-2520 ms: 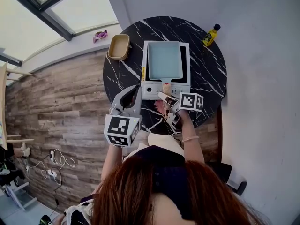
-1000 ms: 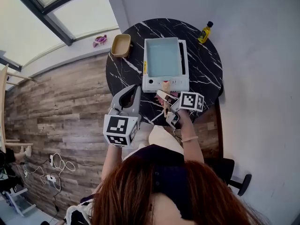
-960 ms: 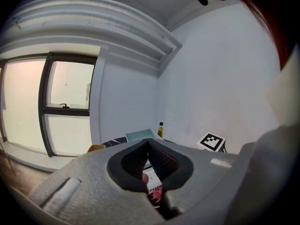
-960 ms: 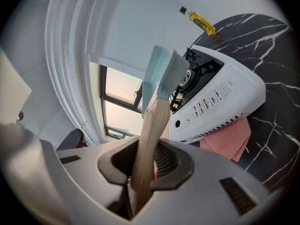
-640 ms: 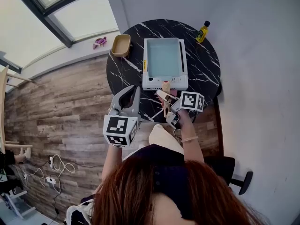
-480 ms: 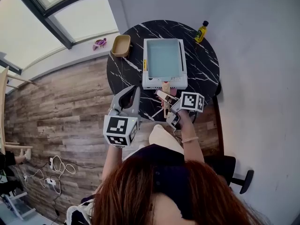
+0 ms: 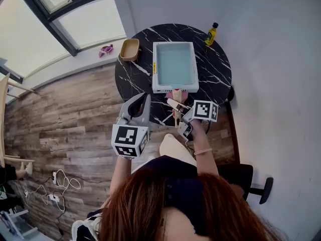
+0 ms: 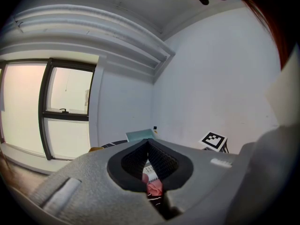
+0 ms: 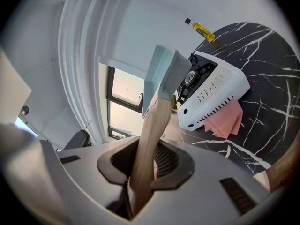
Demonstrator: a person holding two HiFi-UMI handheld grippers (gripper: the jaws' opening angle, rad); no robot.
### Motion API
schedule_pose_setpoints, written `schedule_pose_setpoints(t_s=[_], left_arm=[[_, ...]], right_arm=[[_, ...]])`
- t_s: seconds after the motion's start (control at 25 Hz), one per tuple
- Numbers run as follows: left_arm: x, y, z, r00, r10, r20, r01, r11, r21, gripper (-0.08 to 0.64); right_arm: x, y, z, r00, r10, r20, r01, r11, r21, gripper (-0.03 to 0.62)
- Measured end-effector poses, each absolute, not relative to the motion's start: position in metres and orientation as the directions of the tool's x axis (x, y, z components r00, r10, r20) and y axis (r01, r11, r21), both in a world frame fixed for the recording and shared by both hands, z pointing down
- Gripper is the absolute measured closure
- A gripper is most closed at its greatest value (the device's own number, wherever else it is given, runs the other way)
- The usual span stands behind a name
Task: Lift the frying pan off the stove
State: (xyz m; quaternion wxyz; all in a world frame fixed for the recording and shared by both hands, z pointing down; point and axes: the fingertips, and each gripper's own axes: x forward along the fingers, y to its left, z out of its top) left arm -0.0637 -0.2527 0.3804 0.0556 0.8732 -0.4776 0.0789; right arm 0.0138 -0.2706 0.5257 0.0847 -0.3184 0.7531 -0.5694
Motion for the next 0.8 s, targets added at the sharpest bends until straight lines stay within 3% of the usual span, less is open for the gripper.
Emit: schedule_pose_setpoints(t_s=[0.8], left_arm=[[-0.080, -0.181, 0.367, 0.559, -0.816, 0.147, -0.827, -0.562, 0.024, 0.548]], right_arm=[[-0.002, -0.198, 0.494, -0.768, -0.612, 0.190, -0.378, 0.192, -0.906, 0.500]])
